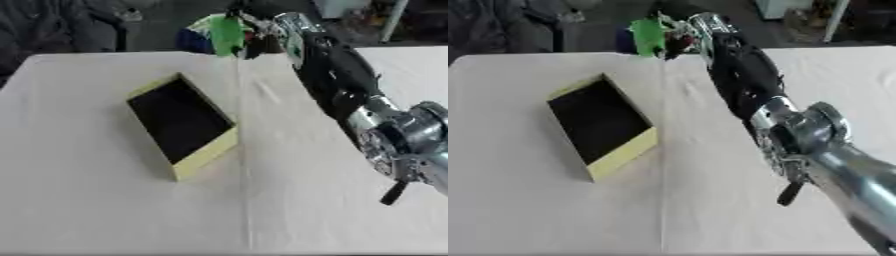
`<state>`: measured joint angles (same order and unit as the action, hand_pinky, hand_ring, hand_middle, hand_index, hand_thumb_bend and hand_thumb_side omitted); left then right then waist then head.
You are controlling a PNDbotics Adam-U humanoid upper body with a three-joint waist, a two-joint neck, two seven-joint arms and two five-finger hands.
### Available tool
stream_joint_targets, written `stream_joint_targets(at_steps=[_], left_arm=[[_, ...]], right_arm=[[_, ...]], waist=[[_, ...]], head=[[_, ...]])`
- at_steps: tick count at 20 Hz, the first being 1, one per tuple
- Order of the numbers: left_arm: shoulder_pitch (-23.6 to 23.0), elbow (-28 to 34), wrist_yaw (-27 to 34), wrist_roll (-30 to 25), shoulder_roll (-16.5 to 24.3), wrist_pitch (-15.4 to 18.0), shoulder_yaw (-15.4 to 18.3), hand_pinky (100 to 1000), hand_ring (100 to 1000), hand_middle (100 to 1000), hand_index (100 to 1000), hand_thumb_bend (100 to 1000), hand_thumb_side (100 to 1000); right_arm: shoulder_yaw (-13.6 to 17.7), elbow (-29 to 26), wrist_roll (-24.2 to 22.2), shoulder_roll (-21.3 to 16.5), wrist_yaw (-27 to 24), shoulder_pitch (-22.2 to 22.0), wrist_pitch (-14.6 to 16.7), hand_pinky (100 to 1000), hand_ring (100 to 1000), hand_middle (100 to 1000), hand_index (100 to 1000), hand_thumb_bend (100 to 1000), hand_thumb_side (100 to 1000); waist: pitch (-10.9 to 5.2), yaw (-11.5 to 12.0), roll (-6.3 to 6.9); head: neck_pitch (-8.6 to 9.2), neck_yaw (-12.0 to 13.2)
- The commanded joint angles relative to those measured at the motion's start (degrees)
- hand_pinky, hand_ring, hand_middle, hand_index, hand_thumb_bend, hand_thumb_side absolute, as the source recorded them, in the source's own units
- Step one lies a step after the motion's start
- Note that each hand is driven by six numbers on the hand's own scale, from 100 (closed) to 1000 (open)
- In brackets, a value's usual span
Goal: Pick up objects on the table and place them in the box.
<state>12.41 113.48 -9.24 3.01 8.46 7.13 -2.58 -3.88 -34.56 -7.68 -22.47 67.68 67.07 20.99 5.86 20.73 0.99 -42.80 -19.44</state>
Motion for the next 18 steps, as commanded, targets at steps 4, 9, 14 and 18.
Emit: stream_joint_targets(at_steps=[4, 9, 14, 18], left_arm=[[0.33, 1.11, 0.21, 0.06, 0.4, -0.01, 0.06, 649, 655, 730, 803, 700, 543], [0.36, 1.11, 0.19, 0.08, 0.38, -0.01, 0.08, 648, 654, 730, 802, 701, 543], [0.33, 1.11, 0.21, 0.17, 0.34, 0.01, 0.15, 648, 654, 729, 802, 701, 543], [0.44, 1.11, 0.22, 0.13, 0.28, 0.02, 0.09, 648, 654, 729, 803, 701, 545]], right_arm=[[-4.88, -9.11, -3.41, 1.05, -4.24, 0.58, 4.91, 950, 997, 960, 534, 185, 197], [-7.11, -13.84, -7.44, 1.66, -6.61, -1.39, 8.95, 949, 1000, 960, 544, 169, 219], [-7.0, -12.93, -11.51, 3.24, -7.34, -2.61, 12.84, 948, 1000, 958, 545, 162, 224], [-6.95, -12.52, -14.81, 4.19, -7.54, -3.39, 14.21, 953, 1000, 961, 562, 157, 250]], waist=[[-1.13, -0.12, 0.1], [-1.15, -0.11, 0.02], [-1.19, -0.26, 0.11], [-1.03, -0.21, 0.03]], head=[[-0.17, 0.22], [-0.26, 0.34], [-0.27, 0.51], [-0.26, 0.38]])
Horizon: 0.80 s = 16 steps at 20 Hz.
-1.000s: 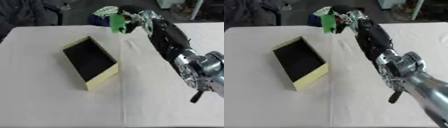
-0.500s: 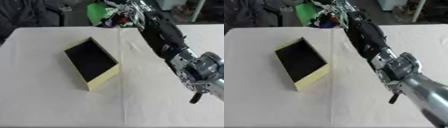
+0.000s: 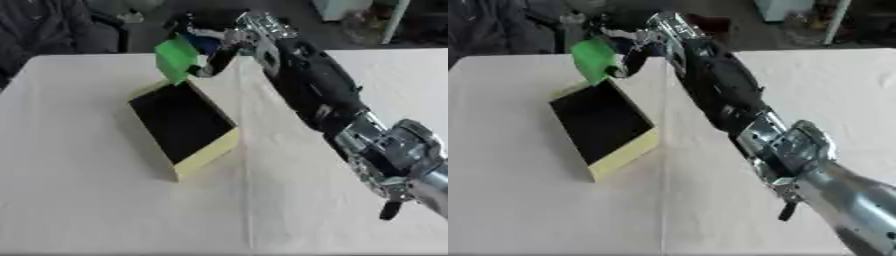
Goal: Pick up objects on the table and place them in the box.
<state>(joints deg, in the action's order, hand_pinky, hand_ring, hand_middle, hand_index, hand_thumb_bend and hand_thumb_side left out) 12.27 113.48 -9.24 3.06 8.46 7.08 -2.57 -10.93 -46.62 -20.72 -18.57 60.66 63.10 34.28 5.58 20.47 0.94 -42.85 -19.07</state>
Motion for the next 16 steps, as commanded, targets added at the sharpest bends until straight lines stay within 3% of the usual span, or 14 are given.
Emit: stream_joint_targets(at_steps=[1, 10, 16], left_arm=[[0.55, 1.11, 0.22, 0.07, 0.25, 0.04, 0.1, 648, 654, 729, 803, 701, 545], [0.53, 1.11, 0.22, 0.09, 0.15, 0.04, 0.18, 648, 653, 729, 804, 699, 547], [0.54, 1.11, 0.23, 0.07, 0.14, 0.03, 0.19, 648, 653, 730, 804, 699, 549]], right_arm=[[-0.51, 0.02, -2.56, 1.13, -0.17, 0.07, 1.53, 954, 1000, 962, 565, 156, 256], [-1.35, 0.56, -9.81, 3.92, 0.43, -1.56, 3.35, 957, 1000, 967, 604, 175, 282], [-1.65, 0.0, -11.98, 4.19, 0.5, -1.99, 3.36, 964, 1000, 980, 739, 231, 322]], waist=[[-0.74, -0.06, 0.08], [-0.64, -0.35, 0.04], [-0.65, -0.48, -0.03]], head=[[-0.27, 0.07], [-0.44, 0.19], [-0.43, 0.3]])
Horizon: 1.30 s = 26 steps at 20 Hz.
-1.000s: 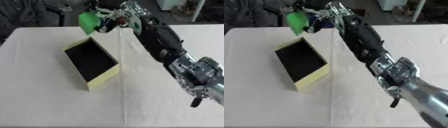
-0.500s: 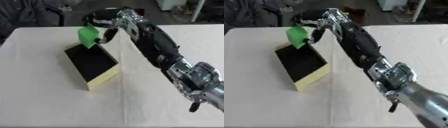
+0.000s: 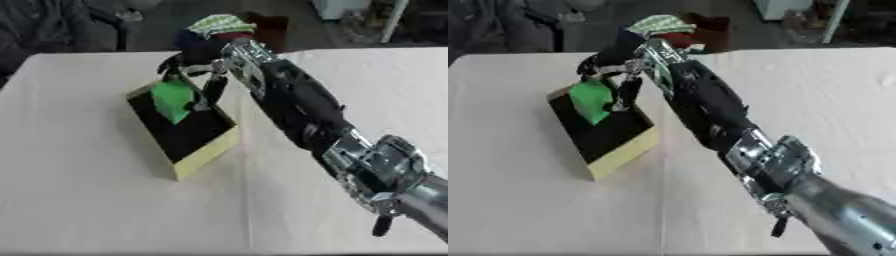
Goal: Pick up objects on the table and place them in the box.
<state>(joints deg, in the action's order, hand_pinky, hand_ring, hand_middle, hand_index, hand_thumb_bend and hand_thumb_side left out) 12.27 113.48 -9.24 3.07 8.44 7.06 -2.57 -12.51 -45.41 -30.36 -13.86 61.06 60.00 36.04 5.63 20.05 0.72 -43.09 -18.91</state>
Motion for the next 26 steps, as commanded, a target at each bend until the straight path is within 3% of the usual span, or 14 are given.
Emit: stream_joint_targets(at_steps=[1, 6, 10, 15, 24, 25, 26], left_arm=[[0.55, 1.11, 0.22, 0.05, 0.16, 0.05, 0.19, 648, 653, 730, 804, 698, 549], [0.57, 1.11, 0.24, 0.02, 0.17, 0.05, 0.18, 648, 652, 730, 805, 695, 551], [0.61, 1.11, 0.26, 0.0, 0.16, 0.07, 0.18, 649, 652, 730, 805, 694, 551], [0.63, 1.11, 0.28, -0.04, 0.18, 0.09, 0.16, 649, 653, 730, 805, 695, 551], [0.52, 1.11, 0.35, -0.12, 0.23, 0.11, 0.16, 649, 653, 731, 805, 696, 551], [0.47, 1.11, 0.35, -0.15, 0.25, 0.09, 0.15, 649, 653, 730, 805, 699, 551], [0.42, 1.11, 0.35, -0.16, 0.28, 0.08, 0.16, 649, 653, 730, 805, 696, 551]], right_arm=[[-0.1, -1.16, -2.64, -0.51, 0.34, 1.03, 1.55, 966, 1000, 982, 757, 240, 326], [-0.04, -0.57, -3.9, -0.38, 1.32, 0.77, 1.51, 969, 1000, 984, 840, 330, 351], [0.01, -0.23, -4.31, -0.39, 1.91, 0.66, 1.81, 969, 1000, 987, 981, 481, 411], [0.18, -0.06, -4.44, -0.53, 1.91, 0.78, 2.06, 966, 1000, 987, 1000, 595, 451], [0.92, -1.05, -3.9, -2.39, -0.66, 2.27, 2.04, 963, 1000, 984, 1000, 573, 459], [1.12, -1.17, -3.75, -2.91, -1.37, 2.67, 1.98, 961, 1000, 984, 1000, 454, 499], [1.43, -1.2, -3.58, -3.47, -2.12, 3.03, 1.9, 954, 1000, 984, 1000, 551, 463]], waist=[[-0.7, -0.07, 0.19], [-0.7, -0.12, 0.26], [-0.72, -0.21, 0.28], [-0.81, -0.29, 0.27], [-1.21, -0.54, 0.11], [-1.29, -0.59, 0.07], [-1.38, -0.67, 0.04]], head=[[-0.18, 0.15], [-0.14, 0.15], [-0.1, 0.26], [-0.04, 0.37], [-0.06, 0.51], [-0.08, 0.57], [-0.11, 0.66]])
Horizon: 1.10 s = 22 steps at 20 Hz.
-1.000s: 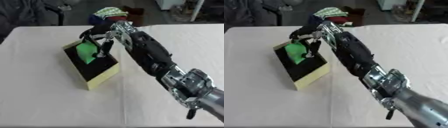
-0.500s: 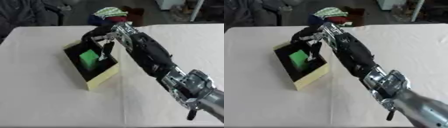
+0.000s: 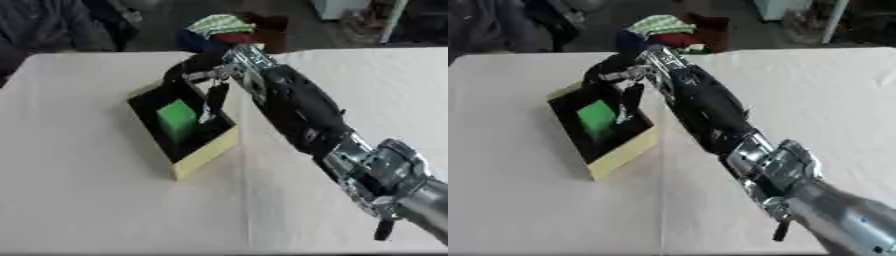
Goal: Pick up objects on the table and place them in the box.
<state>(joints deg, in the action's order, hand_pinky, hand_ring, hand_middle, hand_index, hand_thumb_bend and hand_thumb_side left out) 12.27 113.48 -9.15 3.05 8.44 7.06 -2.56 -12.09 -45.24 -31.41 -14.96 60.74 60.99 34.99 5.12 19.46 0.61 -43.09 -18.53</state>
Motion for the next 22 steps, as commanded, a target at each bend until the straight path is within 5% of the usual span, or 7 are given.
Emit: stream_joint_targets(at_steps=[1, 9, 22], left_arm=[[0.38, 1.11, 0.25, -0.14, 0.31, 0.07, 0.17, 649, 653, 730, 805, 697, 551], [-0.14, 1.02, 0.16, -0.07, 0.59, -0.01, 0.35, 648, 653, 731, 805, 696, 552], [-0.69, 0.84, -0.03, 0.2, 0.74, -0.12, 0.64, 648, 654, 732, 806, 691, 557]], right_arm=[[1.44, -1.23, -2.32, -2.84, -2.53, 2.31, 2.96, 947, 1000, 984, 1000, 535, 467], [5.16, -0.06, -0.74, -7.68, -8.92, 4.47, 2.77, 926, 1000, 978, 980, 453, 489], [20.33, 8.08, 7.81, -11.89, -20.74, 4.99, -7.34, 814, 1000, 978, 933, 228, 566]], waist=[[-0.94, -0.16, 0.13], [-1.44, -0.83, 0.14], [-1.69, -2.2, 0.77]], head=[[-0.12, 0.37], [-0.36, 1.25], [0.07, 2.15]])
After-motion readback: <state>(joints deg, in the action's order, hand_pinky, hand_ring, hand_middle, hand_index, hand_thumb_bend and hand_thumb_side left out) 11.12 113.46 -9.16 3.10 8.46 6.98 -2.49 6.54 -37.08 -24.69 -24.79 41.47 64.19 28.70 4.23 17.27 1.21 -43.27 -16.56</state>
